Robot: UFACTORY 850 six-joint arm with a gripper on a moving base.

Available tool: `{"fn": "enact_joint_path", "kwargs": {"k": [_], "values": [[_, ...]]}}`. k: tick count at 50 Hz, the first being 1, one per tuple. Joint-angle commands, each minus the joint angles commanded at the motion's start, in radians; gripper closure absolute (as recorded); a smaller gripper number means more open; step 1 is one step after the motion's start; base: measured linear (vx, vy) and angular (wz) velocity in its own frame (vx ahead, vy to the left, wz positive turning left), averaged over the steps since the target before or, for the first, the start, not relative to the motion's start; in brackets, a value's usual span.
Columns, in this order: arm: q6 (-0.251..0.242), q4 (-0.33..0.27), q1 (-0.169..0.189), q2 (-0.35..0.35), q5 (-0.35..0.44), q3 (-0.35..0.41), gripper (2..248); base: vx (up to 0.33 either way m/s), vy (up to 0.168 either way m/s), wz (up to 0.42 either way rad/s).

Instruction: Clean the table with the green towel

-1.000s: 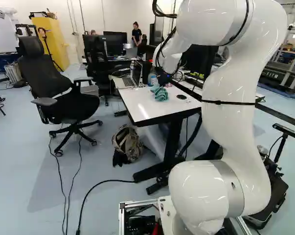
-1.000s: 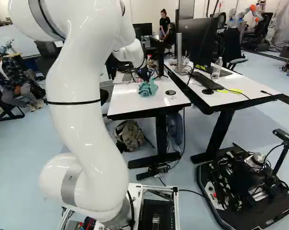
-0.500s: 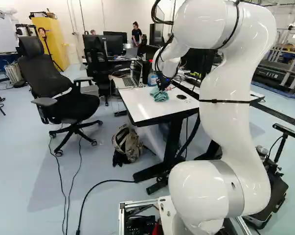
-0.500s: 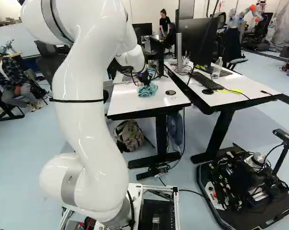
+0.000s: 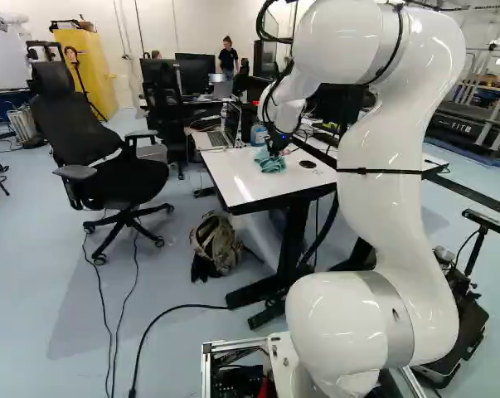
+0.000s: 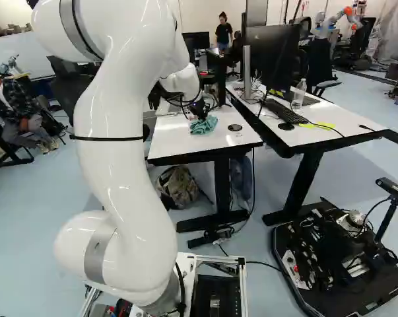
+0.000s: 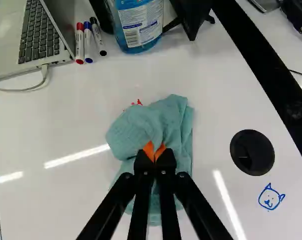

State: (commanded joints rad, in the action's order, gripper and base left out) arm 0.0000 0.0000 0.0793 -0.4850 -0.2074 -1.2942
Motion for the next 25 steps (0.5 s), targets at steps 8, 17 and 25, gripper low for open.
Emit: {"fn": "enact_joint_path", "kwargs": {"k": [8, 17, 25], "values": [[0.0, 0.0, 0.0, 0.0, -0.035, 0.0, 228, 0.0, 0.0, 0.0], [0.0, 0.0, 0.0, 0.0, -0.075, 0.0, 228, 0.0, 0.0, 0.0], [0.0, 0.0, 0.0, 0.0, -0.106, 0.0, 228, 0.0, 0.0, 0.0]]}}
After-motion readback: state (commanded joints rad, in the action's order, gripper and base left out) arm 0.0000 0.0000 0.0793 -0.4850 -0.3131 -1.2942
